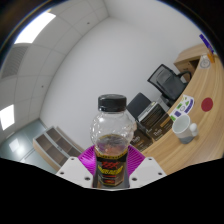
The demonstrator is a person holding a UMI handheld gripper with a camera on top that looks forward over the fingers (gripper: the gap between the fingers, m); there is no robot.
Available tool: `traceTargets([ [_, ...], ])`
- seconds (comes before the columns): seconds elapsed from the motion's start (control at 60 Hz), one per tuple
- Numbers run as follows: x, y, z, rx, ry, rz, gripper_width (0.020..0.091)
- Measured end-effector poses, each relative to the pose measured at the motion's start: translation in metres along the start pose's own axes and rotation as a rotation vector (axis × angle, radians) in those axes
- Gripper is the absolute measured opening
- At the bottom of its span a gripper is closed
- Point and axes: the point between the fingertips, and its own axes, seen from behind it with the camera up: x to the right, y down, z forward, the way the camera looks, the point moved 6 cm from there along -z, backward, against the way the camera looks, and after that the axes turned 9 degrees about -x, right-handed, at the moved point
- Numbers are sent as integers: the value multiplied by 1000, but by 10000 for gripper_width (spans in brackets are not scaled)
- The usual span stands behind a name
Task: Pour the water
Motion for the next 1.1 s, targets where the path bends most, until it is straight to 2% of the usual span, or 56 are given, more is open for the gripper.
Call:
traceTargets([
  [0.15, 29, -50, 44, 18, -165, 510, 353],
  [0.233, 54, -65, 61, 32, -216, 739, 351],
  [0.417, 102, -59, 89, -2, -265, 1067, 353],
  [0.6, 130, -43, 102, -37, -227, 1180, 353],
  [0.717, 131, -42, 101, -81, -182, 1092, 353],
  [0.85, 119, -75, 87, -90, -108, 734, 354],
  [0.917, 115, -105, 75, -63, -62, 494, 356],
  [1.1, 128, -202, 31, 77, 102, -89, 357],
])
